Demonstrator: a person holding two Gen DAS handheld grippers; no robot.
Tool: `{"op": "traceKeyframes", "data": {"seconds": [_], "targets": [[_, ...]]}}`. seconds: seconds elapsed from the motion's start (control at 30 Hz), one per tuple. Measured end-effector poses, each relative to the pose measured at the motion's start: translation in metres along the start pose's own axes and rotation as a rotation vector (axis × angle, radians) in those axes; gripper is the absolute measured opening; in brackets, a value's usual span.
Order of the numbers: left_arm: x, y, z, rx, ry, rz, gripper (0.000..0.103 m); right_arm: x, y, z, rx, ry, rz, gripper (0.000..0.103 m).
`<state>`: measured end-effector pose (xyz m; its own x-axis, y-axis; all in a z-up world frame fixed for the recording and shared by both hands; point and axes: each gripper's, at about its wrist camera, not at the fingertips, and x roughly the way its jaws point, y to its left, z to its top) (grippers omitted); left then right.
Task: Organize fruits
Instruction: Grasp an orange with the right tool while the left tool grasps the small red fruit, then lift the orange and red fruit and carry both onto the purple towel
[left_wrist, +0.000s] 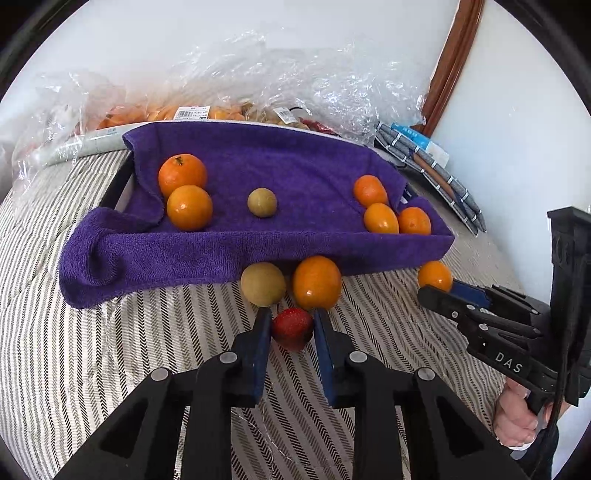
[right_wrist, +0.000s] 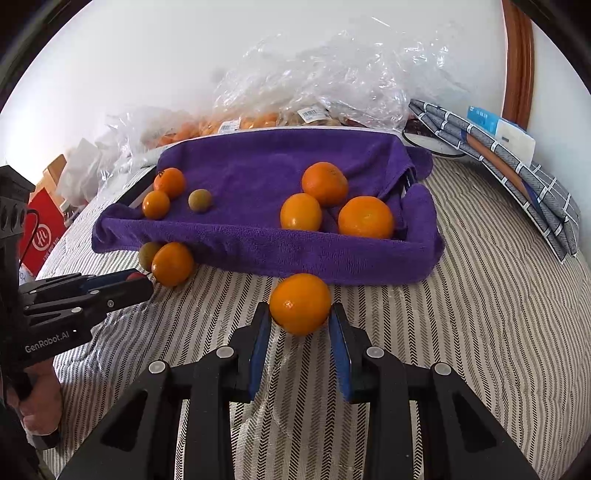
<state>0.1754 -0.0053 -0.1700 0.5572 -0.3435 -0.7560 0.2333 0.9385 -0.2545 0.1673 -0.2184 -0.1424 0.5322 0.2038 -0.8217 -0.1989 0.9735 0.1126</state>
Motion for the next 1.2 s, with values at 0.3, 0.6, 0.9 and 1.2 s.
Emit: {"op": "traceKeyframes", "data": {"seconds": [0.3,0.6,0.9,1.2], "targets": [[-0.012,0.007,-0.001,-0.034,-0.066,-0.015,0.023,0.004,-0.007,0.001,0.044,0.019,-0.023,0.032],[-0.023,0.006,0.0,-0.032,-0.137,-0.008,0.023,-0.005,-0.002,0.0,0.022,-0.034,-0.005,0.032],[-0.028,0.016,0.002,-0.074,-0.183,0.024,0.023,-0.01,-0.002,-0.002,0.019,-0.054,0.026,0.032],[-0.036,0.022,0.002,-0.103,-0.216,0.032,0.023,-0.013,-0.005,-0.001,0.034,-0.072,0.047,0.032]]}}
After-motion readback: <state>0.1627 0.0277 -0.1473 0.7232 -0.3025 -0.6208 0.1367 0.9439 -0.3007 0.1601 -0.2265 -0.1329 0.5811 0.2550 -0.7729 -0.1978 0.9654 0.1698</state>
